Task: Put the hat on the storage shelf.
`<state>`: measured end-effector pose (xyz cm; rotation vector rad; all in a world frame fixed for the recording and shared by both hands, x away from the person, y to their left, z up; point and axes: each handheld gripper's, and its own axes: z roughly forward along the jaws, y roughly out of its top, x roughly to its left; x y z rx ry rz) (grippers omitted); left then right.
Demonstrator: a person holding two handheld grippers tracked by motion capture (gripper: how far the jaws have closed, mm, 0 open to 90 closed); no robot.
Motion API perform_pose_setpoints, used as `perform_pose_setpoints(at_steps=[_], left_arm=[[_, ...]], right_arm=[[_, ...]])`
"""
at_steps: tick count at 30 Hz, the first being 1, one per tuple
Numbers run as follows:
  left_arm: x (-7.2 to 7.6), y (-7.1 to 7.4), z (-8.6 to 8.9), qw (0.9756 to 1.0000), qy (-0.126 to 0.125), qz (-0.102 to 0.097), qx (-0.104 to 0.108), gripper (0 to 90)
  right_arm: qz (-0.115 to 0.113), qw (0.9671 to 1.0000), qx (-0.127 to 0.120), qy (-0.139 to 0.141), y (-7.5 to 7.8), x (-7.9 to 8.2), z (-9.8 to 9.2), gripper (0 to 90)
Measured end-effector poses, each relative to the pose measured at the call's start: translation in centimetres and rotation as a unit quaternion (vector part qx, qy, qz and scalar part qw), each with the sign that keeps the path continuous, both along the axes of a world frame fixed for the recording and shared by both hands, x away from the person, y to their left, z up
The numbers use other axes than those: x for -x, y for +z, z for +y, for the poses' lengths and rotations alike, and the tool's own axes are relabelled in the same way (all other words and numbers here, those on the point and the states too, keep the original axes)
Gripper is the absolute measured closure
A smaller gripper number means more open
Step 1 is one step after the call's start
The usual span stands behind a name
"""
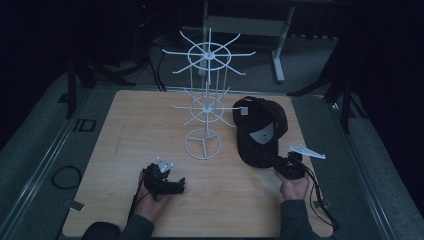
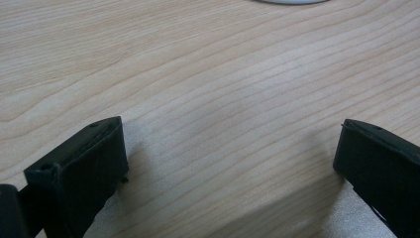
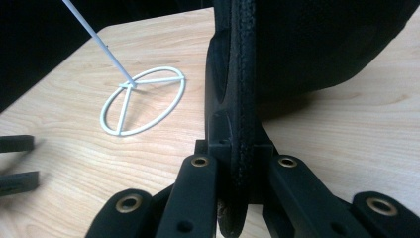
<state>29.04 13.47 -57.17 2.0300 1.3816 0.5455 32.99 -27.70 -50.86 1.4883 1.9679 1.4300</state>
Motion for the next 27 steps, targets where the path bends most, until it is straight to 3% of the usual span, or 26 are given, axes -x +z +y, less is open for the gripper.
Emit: perform_pose_setpoints(at_steps=[3, 10, 11, 17, 27], left_arm=[[0.0, 0.0, 0.0, 1.0, 0.001, 0.0, 0.001, 0.2], [0.0, 0.0, 0.0, 1.0, 0.0, 0.0, 0.001, 0.2], [0.0, 0.0, 0.0, 1.0, 0.0, 0.0, 0.0, 0.2], [0.0, 0.0, 0.0, 1.0, 0.0, 0.0, 0.0, 0.1], [0.0, 0.0, 0.0, 1.0, 0.0, -0.001, 0.0, 0.2]], right_arm=[[-0.018, 0.9994, 0.027, -0.012, 0.4, 0.3, 0.5, 86.5], [-0.044, 0.9973, 0.059, -0.011, 0.9, 0.8, 1.0, 86.6], [-0.05, 0.996, 0.073, -0.015, 1.0, 0.9, 1.2, 86.6], [-0.065, 0.9924, 0.102, -0.022, 1.5, 1.2, 1.7, 86.6], [-0.082, 0.9884, 0.124, -0.032, 2.1, 1.6, 2.0, 86.6]])
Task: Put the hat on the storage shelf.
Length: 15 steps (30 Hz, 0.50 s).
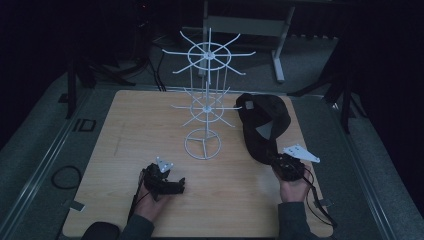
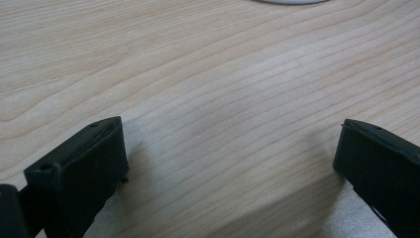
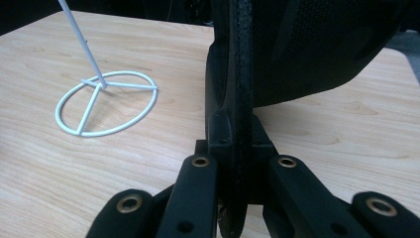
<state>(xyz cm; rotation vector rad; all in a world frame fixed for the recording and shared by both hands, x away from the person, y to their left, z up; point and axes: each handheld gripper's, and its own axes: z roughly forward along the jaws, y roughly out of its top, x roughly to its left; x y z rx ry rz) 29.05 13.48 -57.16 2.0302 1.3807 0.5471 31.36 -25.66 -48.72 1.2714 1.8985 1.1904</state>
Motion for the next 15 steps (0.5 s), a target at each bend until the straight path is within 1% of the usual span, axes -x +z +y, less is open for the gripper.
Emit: perform_pose_setpoints(at_steps=[6, 15], left_arm=[[0.0, 0.0, 0.0, 1.0, 0.001, -0.001, 0.001, 0.1], [0.0, 0.0, 0.0, 1.0, 0.0, 0.0, 0.001, 0.2]], right_arm=[[-0.003, 1.0, 0.005, -0.002, 0.3, 0.2, 0.1, 86.6], [-0.014, 0.9998, 0.015, -0.005, 1.1, 0.4, 0.1, 86.6]])
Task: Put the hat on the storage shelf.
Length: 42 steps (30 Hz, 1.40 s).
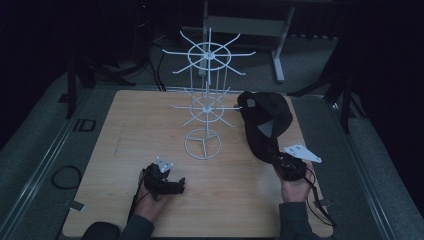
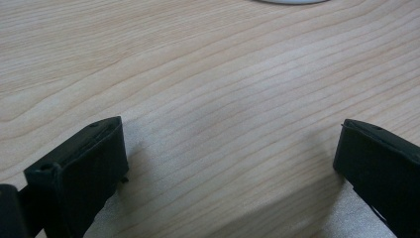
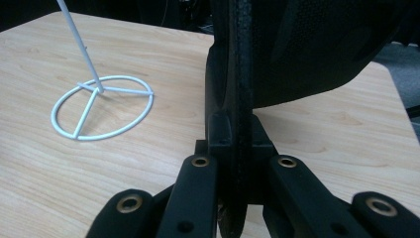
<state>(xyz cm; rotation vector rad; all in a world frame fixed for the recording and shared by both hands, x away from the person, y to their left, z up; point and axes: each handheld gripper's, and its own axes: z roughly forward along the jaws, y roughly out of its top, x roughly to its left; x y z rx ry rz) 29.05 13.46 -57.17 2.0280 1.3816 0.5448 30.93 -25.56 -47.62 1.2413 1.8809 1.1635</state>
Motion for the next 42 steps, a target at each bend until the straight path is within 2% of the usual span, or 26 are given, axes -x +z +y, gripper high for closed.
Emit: perform_pose_setpoints(at_steps=[13, 25, 42], left_arm=[[0.0, 0.0, 0.0, 1.0, 0.0, 0.0, 0.0, 0.1], [0.0, 0.0, 0.0, 1.0, 0.0, 0.0, 0.0, 0.2], [0.0, 0.0, 0.0, 1.0, 0.0, 0.0, -0.001, 0.1]], right_arm=[[-0.011, 0.9999, 0.0, -0.003, 1.2, 0.4, -0.2, 86.6], [-0.012, 0.9999, -0.001, -0.007, 1.8, 0.2, -0.4, 86.5], [-0.03, 0.9996, 0.0, -0.005, 3.2, 0.6, -0.1, 86.6]])
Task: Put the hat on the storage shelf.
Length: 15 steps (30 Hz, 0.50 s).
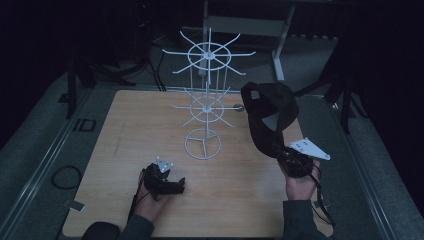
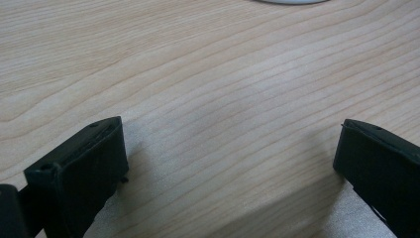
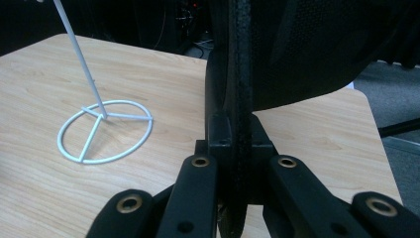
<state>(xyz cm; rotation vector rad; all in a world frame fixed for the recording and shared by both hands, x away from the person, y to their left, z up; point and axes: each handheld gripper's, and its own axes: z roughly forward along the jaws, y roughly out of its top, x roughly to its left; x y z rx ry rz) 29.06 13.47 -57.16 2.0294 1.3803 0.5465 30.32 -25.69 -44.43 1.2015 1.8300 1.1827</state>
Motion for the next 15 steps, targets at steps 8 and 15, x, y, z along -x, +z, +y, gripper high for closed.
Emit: perform_pose_setpoints(at_steps=[8, 15], left_arm=[[0.0, 0.0, 0.0, 1.0, 0.0, 0.0, 0.0, 0.2], [0.0, 0.01, 0.0, 1.0, 0.0, 0.0, 0.0, 0.1]], right_arm=[[-0.007, 1.0, 0.001, -0.001, 0.66, 0.21, 0.12, 86.6], [-0.012, 0.9999, 0.002, 0.0, 0.97, 0.31, 0.22, 86.6]])
